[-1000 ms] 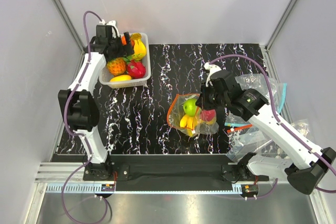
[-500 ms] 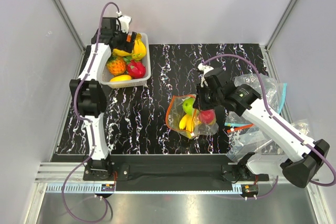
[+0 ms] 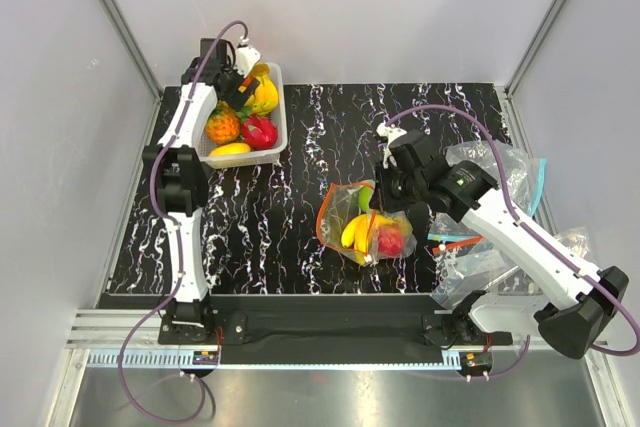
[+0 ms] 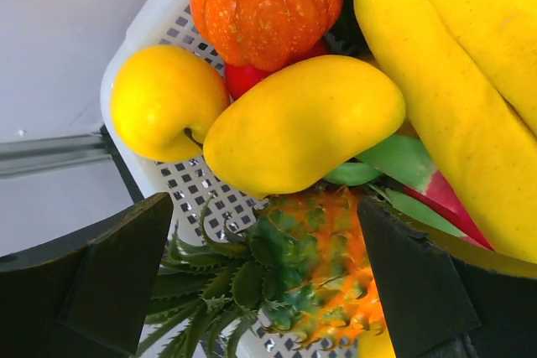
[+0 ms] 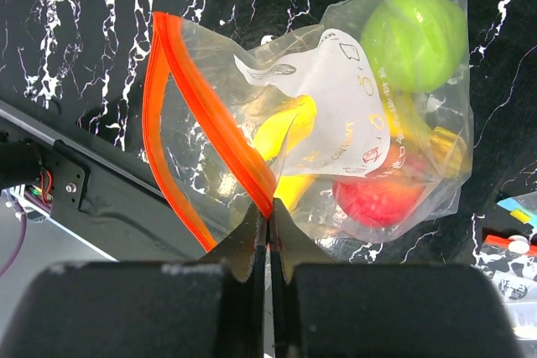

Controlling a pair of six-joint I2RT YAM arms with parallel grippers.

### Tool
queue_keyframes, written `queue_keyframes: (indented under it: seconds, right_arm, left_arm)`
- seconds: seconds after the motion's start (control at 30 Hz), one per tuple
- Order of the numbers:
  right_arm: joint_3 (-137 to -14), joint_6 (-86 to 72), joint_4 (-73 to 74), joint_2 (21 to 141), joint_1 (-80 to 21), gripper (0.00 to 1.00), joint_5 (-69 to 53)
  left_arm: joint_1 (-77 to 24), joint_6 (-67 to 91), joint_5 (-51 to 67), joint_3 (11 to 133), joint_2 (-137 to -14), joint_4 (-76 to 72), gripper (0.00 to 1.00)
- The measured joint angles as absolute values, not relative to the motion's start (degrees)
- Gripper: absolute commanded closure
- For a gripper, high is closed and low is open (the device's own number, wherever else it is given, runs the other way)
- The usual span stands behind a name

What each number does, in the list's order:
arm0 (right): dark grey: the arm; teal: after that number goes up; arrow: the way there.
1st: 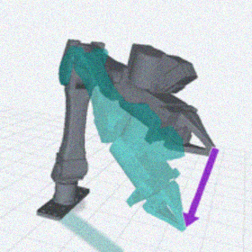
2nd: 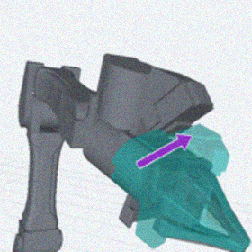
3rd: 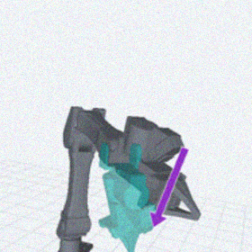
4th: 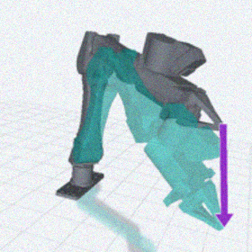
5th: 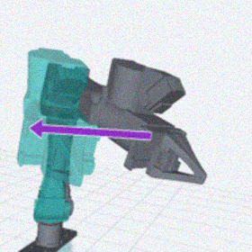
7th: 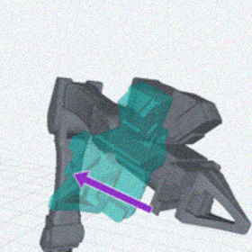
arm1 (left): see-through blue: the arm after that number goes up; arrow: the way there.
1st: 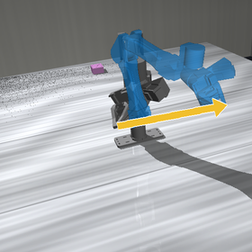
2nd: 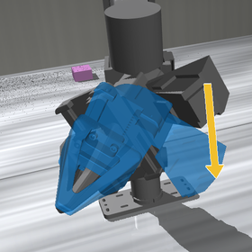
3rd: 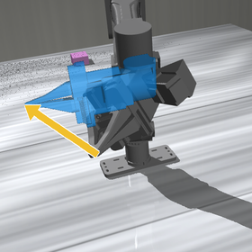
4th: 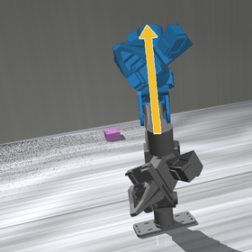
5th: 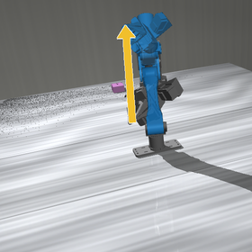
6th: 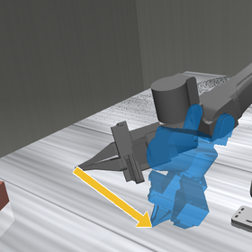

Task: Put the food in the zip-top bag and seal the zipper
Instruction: Pick up the fake fruit from the bin.

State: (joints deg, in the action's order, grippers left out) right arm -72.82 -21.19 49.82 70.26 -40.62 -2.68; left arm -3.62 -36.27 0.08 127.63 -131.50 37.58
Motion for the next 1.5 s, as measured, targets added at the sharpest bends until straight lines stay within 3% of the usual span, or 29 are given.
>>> queue_keyframes:
  seconds: [0.47,0.5,0.57,0.6,0.67,0.97,1.27,1.37,1.5]
  right_arm:
    - [-70.9,-20.7,49.6,69.4,-40.6,1.00,-3.8]
    - [-70.7,-20.6,49.4,69.4,-40.6,1.00,-3.9]
    - [-70.2,-20.6,49.1,69.4,-40.6,1.00,-4.1]
    - [-70.0,-20.6,49.1,69.4,-40.6,1.00,-4.2]
    - [-69.4,-20.6,49.1,69.4,-40.6,1.00,-4.2]
    - [-68.5,-20.7,48.7,69.1,-40.6,1.00,-4.2]
    - [-68.8,-20.6,48.6,68.9,-40.6,1.00,-3.4]
    - [-70.0,-20.5,48.7,69.1,-40.6,1.00,-2.3]
    - [-71.8,-20.6,48.5,69.1,-40.6,1.00,-0.9]
  left_arm:
    - [-4.3,-43.7,3.2,135.8,-142.7,38.0,0.02]
    - [-4.3,-43.7,3.2,135.8,-142.9,38.0,0.07]
    - [-4.5,-43.5,3.2,135.8,-143.1,38.1,0.44]
    - [-4.6,-43.1,3.1,135.8,-143.1,38.1,0.53]
    - [-4.9,-42.5,2.5,134.9,-142.9,37.2,0.58]
    - [-6.5,-39.1,-1.7,120.3,-132.0,28.4,0.69]
    - [-7.0,-27.9,-4.1,104.7,-110.0,20.8,0.73]
    - [-6.9,-20.5,-2.7,98.4,-102.4,18.3,0.77]
    - [-6.8,-10.0,5.8,86.3,-91.9,14.9,0.74]
